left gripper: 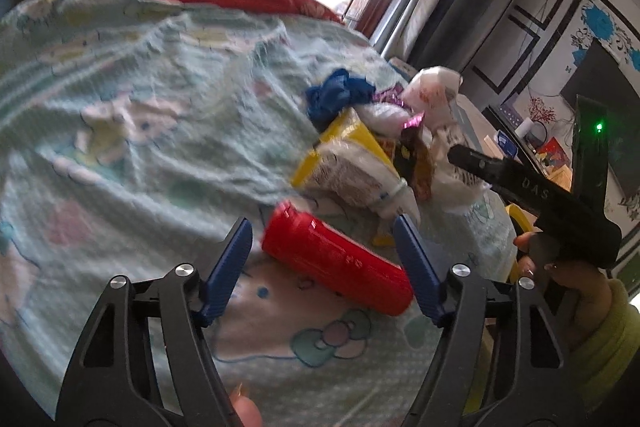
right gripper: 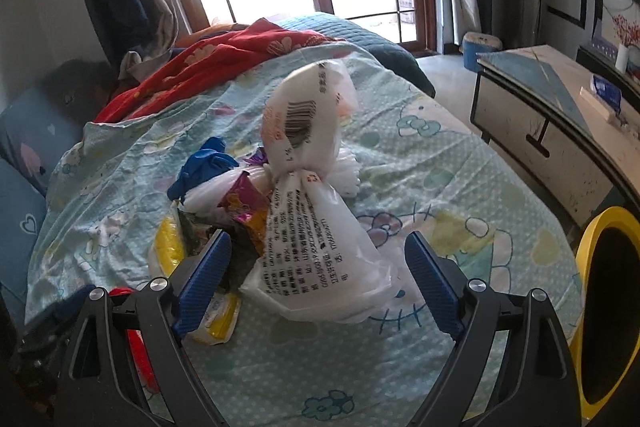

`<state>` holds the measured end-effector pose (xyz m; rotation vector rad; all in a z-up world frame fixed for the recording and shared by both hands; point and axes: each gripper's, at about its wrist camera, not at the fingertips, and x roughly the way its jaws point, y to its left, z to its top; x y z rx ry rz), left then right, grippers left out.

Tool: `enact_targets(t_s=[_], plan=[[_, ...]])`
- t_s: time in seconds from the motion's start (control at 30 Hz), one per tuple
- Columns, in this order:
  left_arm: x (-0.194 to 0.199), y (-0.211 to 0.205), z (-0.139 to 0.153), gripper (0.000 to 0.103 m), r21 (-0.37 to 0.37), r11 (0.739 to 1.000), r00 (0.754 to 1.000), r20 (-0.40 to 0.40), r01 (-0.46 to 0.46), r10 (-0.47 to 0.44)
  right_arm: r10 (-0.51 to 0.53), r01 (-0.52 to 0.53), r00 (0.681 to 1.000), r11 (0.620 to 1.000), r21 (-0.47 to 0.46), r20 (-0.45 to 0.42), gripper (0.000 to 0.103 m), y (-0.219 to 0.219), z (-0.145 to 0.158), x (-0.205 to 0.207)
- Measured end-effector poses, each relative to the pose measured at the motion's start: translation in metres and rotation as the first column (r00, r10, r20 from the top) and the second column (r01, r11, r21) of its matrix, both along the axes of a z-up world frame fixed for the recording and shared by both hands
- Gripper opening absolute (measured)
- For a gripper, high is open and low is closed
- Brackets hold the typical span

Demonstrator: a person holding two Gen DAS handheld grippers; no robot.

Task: Collect trash
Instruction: 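Grasp the red cylindrical can with the left tool while the right tool grasps the white printed bag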

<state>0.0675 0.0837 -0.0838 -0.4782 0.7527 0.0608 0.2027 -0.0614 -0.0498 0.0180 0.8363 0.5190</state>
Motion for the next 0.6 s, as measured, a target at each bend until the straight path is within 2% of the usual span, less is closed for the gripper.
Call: enact_targets(t_s=[0.07, 0.23, 0.37, 0.6], plan=[[0.003, -0.004, -0.004, 0.063, -0.008, 1.0, 1.0, -0.019, 0.002, -0.002, 0.003, -0.003, 1.0, 1.0, 0.009, -0.009, 0.085, -0.001, -0.002, 0.002], [0.01, -0.003, -0.016, 0.059, -0.06, 0.998, 0.997, -0.07, -0.025, 0.02, 0.013, -0.011, 0.999, 0.999, 0.036, -0.044, 0.076, -0.003, -0.012, 0.005], [0.011, -0.008, -0.017, 0.059, -0.035, 0.999, 0.997, -0.076, -0.026, 0.023, 0.017, -0.012, 0.998, 0.997, 0.082, -0.064, 0.071, -0.01, -0.016, 0.006], [0.011, -0.013, -0.014, 0.057, -0.003, 0.999, 0.993, -0.11, -0.035, 0.035, 0.034, -0.03, 0.998, 0.996, 0.087, -0.044, 0.061, -0.015, -0.017, 0.0]])
